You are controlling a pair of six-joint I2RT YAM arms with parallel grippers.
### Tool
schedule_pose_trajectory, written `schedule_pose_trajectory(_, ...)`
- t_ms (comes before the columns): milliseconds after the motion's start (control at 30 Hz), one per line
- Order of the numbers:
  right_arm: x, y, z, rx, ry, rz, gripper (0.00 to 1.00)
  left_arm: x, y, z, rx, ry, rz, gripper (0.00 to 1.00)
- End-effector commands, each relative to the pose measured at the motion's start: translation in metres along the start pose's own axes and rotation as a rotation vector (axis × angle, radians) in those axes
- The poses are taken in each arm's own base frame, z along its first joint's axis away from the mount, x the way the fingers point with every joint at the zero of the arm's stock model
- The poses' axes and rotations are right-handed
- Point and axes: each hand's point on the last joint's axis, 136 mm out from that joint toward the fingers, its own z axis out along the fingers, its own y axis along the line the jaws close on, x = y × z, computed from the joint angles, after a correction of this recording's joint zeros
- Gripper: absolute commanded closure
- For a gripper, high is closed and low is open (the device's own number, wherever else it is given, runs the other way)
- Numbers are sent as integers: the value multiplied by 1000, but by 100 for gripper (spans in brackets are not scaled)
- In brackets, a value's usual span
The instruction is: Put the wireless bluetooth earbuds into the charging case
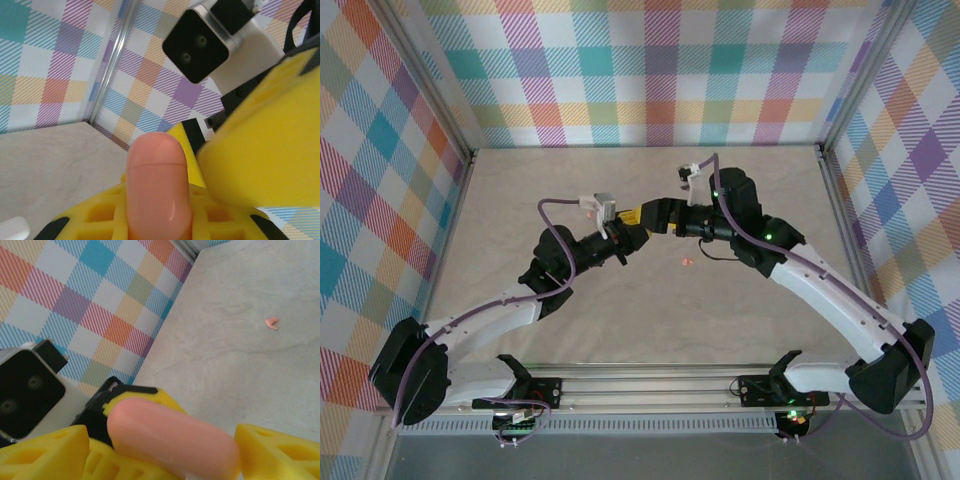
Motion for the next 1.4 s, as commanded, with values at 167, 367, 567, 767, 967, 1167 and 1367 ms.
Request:
schedule_pose_trajectory(167,-27,19,-41,-157,-138,32,46,-38,7,-21,-65,-53,-97,94)
schedule_pose_trajectory(367,-26,21,-32,-347,-166,113,45,-60,-5,-26,1,-112,-181,94)
schedule_pose_trajectory(567,-22,10,-20,-344,-150,131,33,-64,-9,-23,44,-129,-246,93)
schedule_pose_trajectory(767,-24,20,-21,-423,-167,99,34,-66,-10,-16,85,-151,-311,92)
schedule_pose_trajectory(967,-24,17,-15,-411,-151,99,37,-68,-9,-11,104,-156,-339,92)
schedule_pose_trajectory(1167,-24,14,-7,-421,-137,117,39,-72,-14,-11,138,-172,-381,92)
schedule_pose_trajectory(1367,-26,14,-2,-464,-137,160,43,-74,-19,-12,164,-167,-397,92)
